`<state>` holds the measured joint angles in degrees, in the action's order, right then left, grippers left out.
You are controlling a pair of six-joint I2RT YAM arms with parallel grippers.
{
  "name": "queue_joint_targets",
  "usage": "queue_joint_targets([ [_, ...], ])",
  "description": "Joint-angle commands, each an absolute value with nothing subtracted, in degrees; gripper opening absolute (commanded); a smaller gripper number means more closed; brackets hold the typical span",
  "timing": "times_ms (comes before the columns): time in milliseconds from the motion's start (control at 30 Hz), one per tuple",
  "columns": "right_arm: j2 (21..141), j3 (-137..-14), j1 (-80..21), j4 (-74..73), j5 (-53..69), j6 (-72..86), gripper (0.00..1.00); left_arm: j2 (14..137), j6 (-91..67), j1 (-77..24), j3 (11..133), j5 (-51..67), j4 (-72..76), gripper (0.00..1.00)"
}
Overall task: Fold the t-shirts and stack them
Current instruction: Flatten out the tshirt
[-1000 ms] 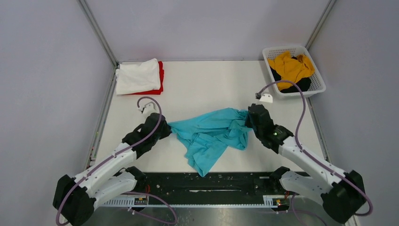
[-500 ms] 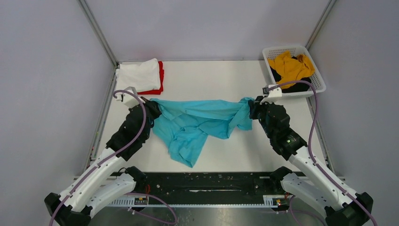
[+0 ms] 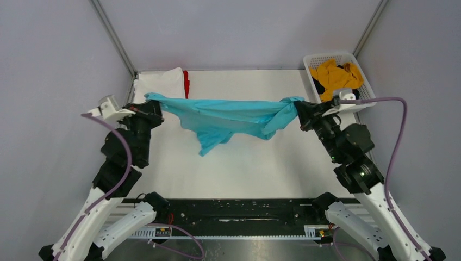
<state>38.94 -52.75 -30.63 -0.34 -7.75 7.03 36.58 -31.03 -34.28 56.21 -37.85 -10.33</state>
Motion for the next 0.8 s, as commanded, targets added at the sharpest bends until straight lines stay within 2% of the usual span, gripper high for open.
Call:
queue_joint_targets([
  [0,31.7,-57.9,-30.3,-5.4,-0.5,10.6,0.00,28.7,-30.9,-34.1,61.7,-34.9,-14.1,0.00],
  [200,23.8,-64.0,-30.3,-13.2,9.6,15.3,0.00,18.7,-33.1,-34.1,64.8,-26.0,-18.4,0.00],
  [400,20.3,-69.5,-30.3,-17.9,12.4,17.2,0.00,18.5,-32.8,-34.1,71.2,-22.8,-22.4,0.00],
  [567,21.2,-67.7,-30.3,-19.0,4.8,15.7,0.00,24.1,-31.7,-34.1,72.3,-27.4,-23.1,0.00],
  [767,30.5,-59.9,-30.3,-17.9,-21.4,12.3,0.00,41.7,-32.0,-34.0,68.9,-47.7,-23.6,0.00],
])
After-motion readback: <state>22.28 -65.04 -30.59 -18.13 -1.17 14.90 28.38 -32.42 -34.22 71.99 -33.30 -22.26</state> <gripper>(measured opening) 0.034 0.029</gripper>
